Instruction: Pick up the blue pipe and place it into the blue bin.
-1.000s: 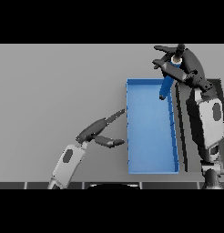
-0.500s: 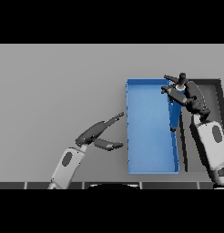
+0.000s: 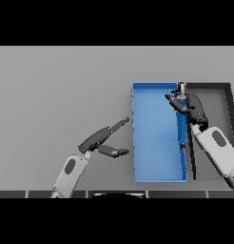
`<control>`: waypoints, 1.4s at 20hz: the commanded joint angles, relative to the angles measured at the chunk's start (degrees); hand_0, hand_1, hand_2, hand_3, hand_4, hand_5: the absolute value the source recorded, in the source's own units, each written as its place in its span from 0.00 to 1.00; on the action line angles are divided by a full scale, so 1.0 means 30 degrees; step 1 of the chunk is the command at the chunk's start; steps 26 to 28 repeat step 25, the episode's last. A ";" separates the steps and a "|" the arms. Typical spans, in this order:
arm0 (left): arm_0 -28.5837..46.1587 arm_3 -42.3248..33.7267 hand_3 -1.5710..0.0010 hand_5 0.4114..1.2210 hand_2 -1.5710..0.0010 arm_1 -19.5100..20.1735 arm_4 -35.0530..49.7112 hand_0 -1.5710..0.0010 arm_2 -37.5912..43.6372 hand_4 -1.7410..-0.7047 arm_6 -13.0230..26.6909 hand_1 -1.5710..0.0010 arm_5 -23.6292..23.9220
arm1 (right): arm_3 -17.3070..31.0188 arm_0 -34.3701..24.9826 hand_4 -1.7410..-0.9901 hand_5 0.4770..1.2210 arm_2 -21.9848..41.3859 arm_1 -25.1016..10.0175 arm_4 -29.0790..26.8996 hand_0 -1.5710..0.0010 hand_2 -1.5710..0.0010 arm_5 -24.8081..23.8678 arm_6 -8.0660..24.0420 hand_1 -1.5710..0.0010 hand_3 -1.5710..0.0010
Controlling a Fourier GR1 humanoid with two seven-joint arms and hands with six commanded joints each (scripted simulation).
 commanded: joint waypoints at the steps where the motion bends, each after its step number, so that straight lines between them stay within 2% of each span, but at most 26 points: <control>1: 0.0130 -0.0058 1.00 0.02 1.00 -0.0011 -0.0119 1.00 -0.0086 0.83 -0.0079 1.00 0.0095 | 0.0279 -0.0447 0.54 1.00 0.0882 -0.0307 -0.0285 0.62 0.65 0.0537 0.0304 0.65 0.79; 4: 0.0081 -0.0104 1.00 0.02 1.00 -0.0051 0.0095 1.00 0.0019 0.83 0.0053 1.00 0.0061 | 0.0990 -0.1720 0.75 0.82 0.3072 -0.1594 -0.0821 0.80 0.82 0.2371 0.0366 0.82 0.89; 5: 0.0027 -0.0105 1.00 0.02 1.00 -0.0243 -0.0030 1.00 -0.0106 0.83 0.0258 1.00 0.0207 | 0.1293 -0.2033 0.80 0.74 0.4544 -0.2298 -0.1442 0.84 0.86 0.2619 0.0607 0.86 0.92; 7: 0.0082 -0.0140 1.00 0.02 1.00 -0.0219 0.0024 1.00 -0.0092 0.83 0.0247 1.00 0.0174 | 0.1515 -0.2419 0.88 0.61 0.5739 -0.2738 -0.2163 0.90 0.91 0.2555 0.0585 0.91 0.95; 10: 0.0282 -0.0248 1.00 0.02 1.00 -0.0063 -0.0079 1.00 -0.0137 0.83 0.0021 1.00 0.0187 | 0.1783 -0.3190 0.90 0.50 0.7362 -0.3410 -0.3102 0.95 0.95 0.2434 0.0608 0.95 0.97; 14: 0.0318 -0.0354 1.00 0.02 1.00 -0.0096 -0.0097 1.00 -0.0212 0.82 0.0319 1.00 0.0171 | 0.2010 -0.4085 0.94 0.35 0.8908 -0.3777 -0.3364 0.98 0.98 0.2561 0.0609 0.98 0.99; 18: 0.0337 -0.0397 1.00 0.02 1.00 -0.0085 -0.0160 1.00 -0.0227 0.82 0.0144 1.00 0.0231 | 0.1980 -0.4863 0.96 0.26 0.9977 -0.3937 -0.3726 0.99 0.99 0.2282 0.0609 0.99 1.00; 28: 0.0006 -0.0125 1.00 0.02 1.00 -0.0325 -0.0351 1.00 -0.0194 0.83 0.0674 1.00 0.0480 | 0.2120 -0.4851 0.96 0.22 0.9987 -0.4147 -0.3806 1.00 1.00 0.2886 0.0438 1.00 1.00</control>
